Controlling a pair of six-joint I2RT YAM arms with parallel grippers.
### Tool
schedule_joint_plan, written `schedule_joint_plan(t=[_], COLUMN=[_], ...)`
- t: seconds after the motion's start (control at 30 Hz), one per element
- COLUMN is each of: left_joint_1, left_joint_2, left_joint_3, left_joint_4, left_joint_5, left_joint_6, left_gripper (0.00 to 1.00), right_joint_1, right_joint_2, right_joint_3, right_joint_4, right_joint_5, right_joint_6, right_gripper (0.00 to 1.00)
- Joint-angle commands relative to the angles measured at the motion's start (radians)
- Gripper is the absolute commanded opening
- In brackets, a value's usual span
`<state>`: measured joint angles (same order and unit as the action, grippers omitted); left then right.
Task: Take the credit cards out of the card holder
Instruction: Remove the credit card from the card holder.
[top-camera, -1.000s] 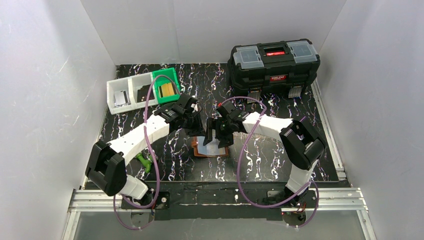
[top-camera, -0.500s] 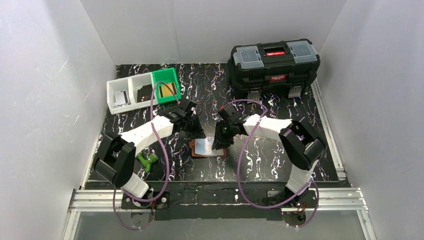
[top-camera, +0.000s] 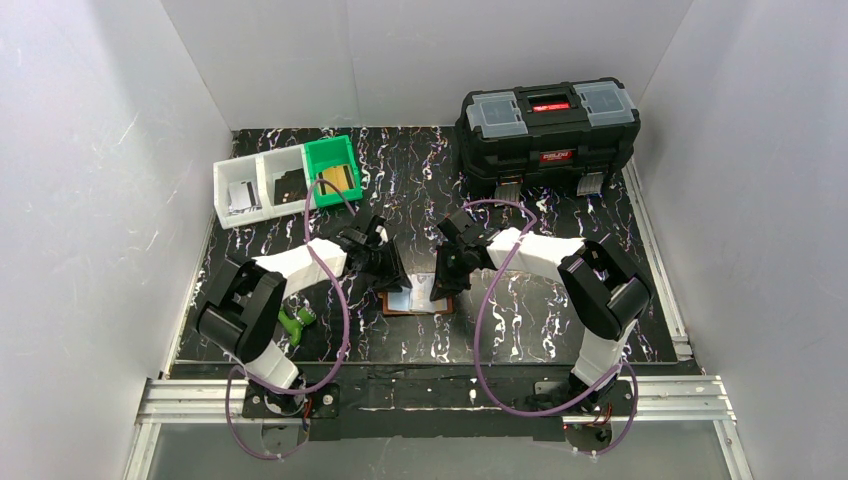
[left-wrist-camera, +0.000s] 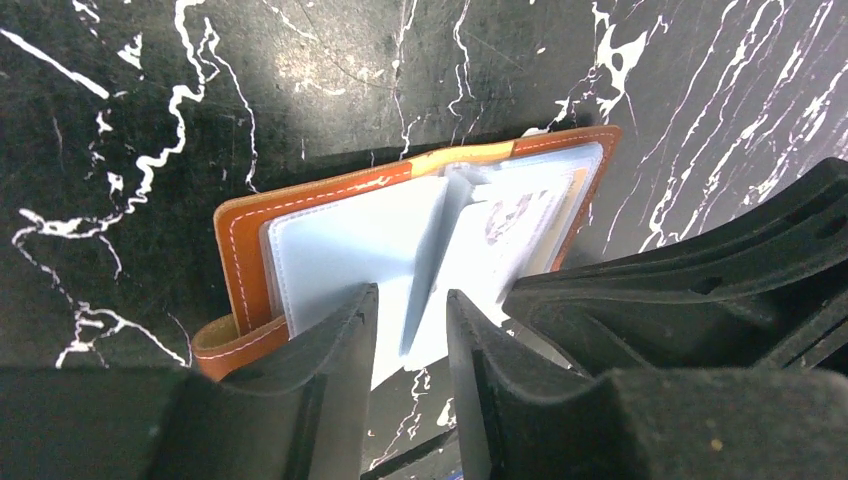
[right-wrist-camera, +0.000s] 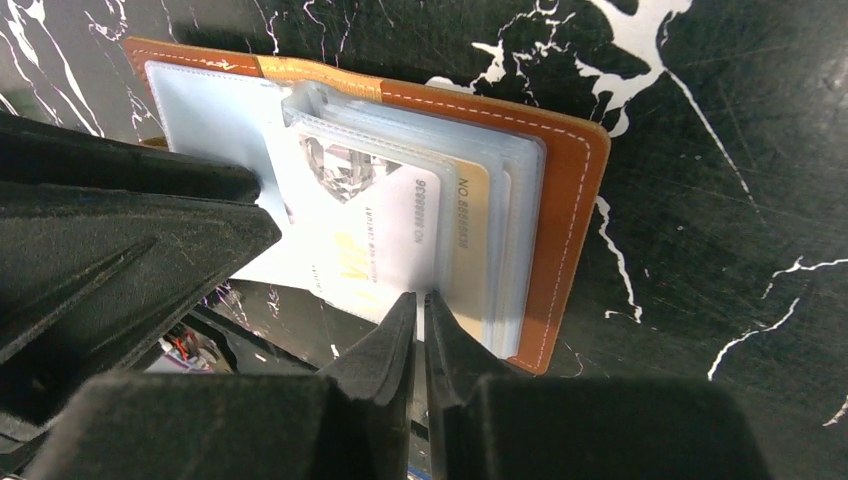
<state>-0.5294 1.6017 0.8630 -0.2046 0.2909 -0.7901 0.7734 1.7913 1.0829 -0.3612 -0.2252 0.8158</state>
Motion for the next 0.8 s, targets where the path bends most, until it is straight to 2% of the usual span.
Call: schedule_joint_plan(t=[0.0,0.23,0.77], left_joint_1=[0.020,0.022,0.068], left_joint_2=[0.023,0.068,0.045], left_joint_3=[-0.035,-0.075,-0.128], left_joint_4=[0.099,0.239,0.280], left_joint_5=[0.109,0.203,0.268], left_joint_6=[0.031,-0.004,-0.043], left_gripper=[0.31,0.31,0.18], right_joint_1=[-0.005,-0.005,-0.017], right_joint_2=[0.044,0.063,0.072], right_joint_3=[0.010,0.023,0.001], right_joint_4=[-0.069,-0.080,-0.082], right_joint_5=[0.047,0.045,0.055], right_joint_6=[-0.020,-0.026,-0.024], right_gripper=[0.13,0.09,0.04])
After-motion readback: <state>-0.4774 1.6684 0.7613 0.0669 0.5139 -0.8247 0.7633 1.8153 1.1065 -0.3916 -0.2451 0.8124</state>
